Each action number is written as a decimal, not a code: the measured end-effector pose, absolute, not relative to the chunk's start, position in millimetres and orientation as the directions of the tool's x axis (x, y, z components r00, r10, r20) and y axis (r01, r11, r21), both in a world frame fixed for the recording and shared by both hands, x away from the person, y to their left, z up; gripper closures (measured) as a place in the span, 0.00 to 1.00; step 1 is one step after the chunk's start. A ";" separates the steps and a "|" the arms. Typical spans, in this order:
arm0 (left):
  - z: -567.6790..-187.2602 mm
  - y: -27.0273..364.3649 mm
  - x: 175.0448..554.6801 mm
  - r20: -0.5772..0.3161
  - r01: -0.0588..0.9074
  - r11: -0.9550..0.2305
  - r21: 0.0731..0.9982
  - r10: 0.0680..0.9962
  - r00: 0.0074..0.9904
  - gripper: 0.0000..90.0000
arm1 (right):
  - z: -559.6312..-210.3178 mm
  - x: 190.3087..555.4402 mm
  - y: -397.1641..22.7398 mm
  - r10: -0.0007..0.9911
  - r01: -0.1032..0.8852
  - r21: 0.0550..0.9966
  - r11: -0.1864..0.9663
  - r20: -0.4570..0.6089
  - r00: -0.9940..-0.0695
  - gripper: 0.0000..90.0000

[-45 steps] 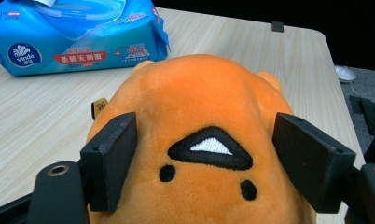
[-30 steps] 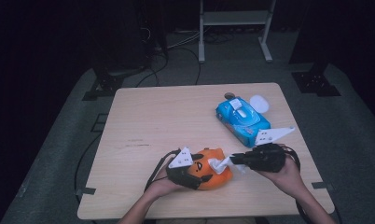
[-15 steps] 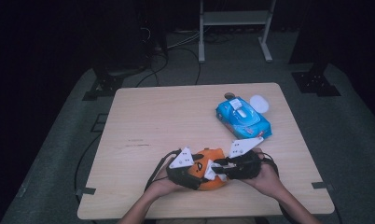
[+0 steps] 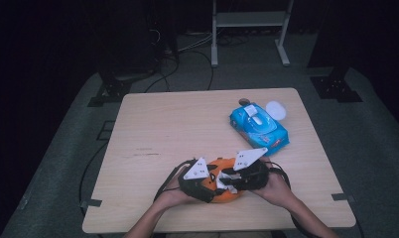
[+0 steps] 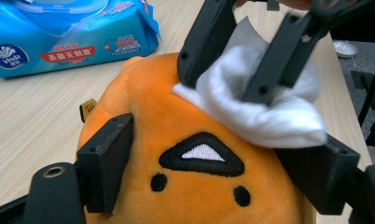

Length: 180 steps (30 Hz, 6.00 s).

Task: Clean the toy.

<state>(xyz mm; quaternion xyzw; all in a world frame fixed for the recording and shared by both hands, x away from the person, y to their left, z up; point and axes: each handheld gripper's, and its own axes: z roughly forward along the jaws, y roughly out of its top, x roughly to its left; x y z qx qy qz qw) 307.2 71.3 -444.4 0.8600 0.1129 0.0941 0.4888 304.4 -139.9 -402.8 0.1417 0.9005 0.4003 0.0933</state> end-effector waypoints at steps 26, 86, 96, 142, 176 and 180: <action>-432.1 98.3 319.7 0.037 0.140 -0.510 0.849 0.321 0.946 0.34 | -408.5 295.4 -184.6 0.449 0.281 0.754 0.594 -0.021 -0.893 0.92; -438.6 108.9 331.2 -0.040 0.190 -0.424 0.885 0.337 0.941 0.29 | -421.3 307.0 -200.3 0.537 0.361 0.791 0.495 0.048 -0.842 0.91; -437.1 93.0 334.2 -0.055 0.198 -0.383 0.902 0.355 0.933 0.40 | -419.9 309.5 -202.8 0.566 0.356 0.789 0.500 0.013 -0.824 0.92; -439.3 82.5 321.7 -0.003 0.156 -0.434 0.887 0.332 0.943 0.34 | -409.9 293.9 -176.2 0.497 0.274 0.811 0.517 -0.024 -0.867 0.91; -439.8 61.3 306.2 0.070 0.083 -0.470 0.879 0.299 0.952 0.35 | -398.7 288.1 -166.3 0.496 0.227 0.826 0.515 -0.071 -0.866 0.91; -440.9 62.8 304.8 0.080 0.067 -0.473 0.878 0.285 0.955 0.37 | -394.8 295.7 -178.7 0.537 0.240 0.834 0.497 -0.079 -0.840 0.91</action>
